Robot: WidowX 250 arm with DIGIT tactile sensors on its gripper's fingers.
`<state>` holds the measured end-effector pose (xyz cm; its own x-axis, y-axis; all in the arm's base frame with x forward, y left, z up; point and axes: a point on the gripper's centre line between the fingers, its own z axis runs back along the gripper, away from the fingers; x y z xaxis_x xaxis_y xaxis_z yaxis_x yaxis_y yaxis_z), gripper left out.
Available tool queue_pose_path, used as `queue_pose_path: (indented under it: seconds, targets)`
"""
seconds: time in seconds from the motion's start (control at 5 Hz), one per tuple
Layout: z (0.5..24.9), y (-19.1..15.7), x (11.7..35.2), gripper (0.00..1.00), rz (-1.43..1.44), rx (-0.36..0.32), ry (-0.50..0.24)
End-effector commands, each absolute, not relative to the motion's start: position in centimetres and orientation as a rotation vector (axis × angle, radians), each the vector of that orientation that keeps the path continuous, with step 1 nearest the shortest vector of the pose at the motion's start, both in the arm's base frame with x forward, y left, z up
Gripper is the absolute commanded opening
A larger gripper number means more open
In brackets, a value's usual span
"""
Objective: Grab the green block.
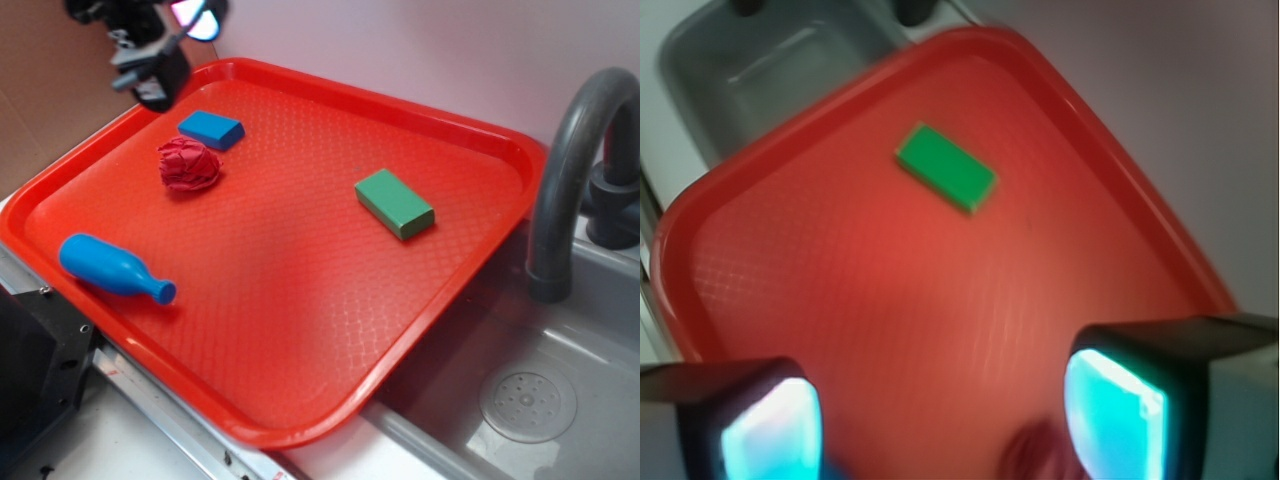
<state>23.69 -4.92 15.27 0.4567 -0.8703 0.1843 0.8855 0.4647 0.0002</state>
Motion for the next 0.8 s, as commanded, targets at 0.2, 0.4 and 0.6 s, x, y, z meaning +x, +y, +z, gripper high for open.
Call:
queue_pose_path:
  seconds: [0.2, 0.4, 0.6]
  targets:
    - [11.8, -11.1, 27.7, 1.0, -1.592, 0.006, -0.161]
    - [10.3, -11.9, 28.9, 1.0, -1.607, 0.031, -0.124]
    - [8.5, -12.3, 29.9, 1.0, -1.612, 0.071, -0.061]
